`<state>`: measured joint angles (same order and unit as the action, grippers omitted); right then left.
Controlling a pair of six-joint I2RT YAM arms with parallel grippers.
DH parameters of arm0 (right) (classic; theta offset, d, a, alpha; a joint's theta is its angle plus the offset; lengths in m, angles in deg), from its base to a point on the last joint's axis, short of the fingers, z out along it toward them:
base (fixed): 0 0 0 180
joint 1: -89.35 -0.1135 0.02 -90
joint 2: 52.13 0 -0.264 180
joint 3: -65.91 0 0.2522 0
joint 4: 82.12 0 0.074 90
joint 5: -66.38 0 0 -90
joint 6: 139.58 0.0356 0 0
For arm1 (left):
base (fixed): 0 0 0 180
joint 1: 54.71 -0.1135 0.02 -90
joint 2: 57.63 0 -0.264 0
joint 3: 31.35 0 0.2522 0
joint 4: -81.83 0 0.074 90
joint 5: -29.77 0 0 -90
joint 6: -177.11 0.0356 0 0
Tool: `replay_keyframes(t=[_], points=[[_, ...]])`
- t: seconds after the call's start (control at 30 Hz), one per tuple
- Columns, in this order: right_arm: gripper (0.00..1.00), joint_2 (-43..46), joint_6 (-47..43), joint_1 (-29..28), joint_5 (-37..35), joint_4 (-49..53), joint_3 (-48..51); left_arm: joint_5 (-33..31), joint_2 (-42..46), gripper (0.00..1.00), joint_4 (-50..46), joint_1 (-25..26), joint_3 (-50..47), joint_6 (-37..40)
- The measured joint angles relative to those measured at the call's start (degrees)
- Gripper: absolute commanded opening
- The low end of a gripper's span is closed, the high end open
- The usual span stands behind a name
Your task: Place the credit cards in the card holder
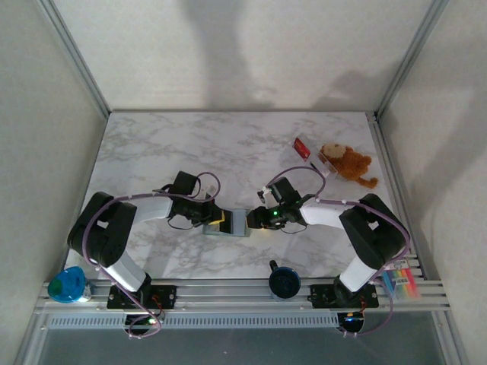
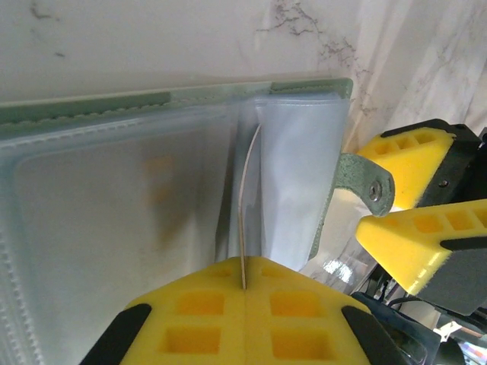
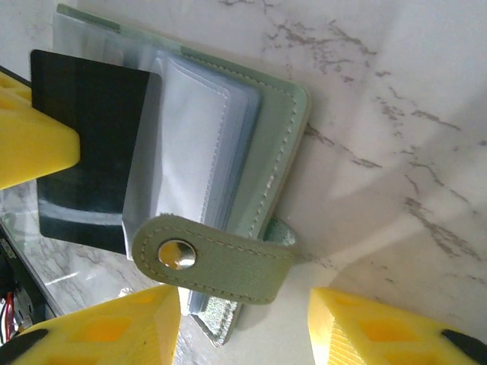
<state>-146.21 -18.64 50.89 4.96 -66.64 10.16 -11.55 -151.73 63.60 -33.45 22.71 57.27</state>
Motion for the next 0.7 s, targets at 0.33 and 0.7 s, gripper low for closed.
replay_keyframes(t=[0.33, 0.7], points=[[0.46, -0.1, 1.2, -0.2, -1.1, -2.1, 0.5, -0.7, -0.6, 0.26, 0.5, 0.0, 0.5, -1.0], [0.51, 7.8, 1.3, -4.4, -13.9, 2.7, 0.6, -13.0, 4.1, 0.48, -9.9, 0.0, 3.6, -1.5]])
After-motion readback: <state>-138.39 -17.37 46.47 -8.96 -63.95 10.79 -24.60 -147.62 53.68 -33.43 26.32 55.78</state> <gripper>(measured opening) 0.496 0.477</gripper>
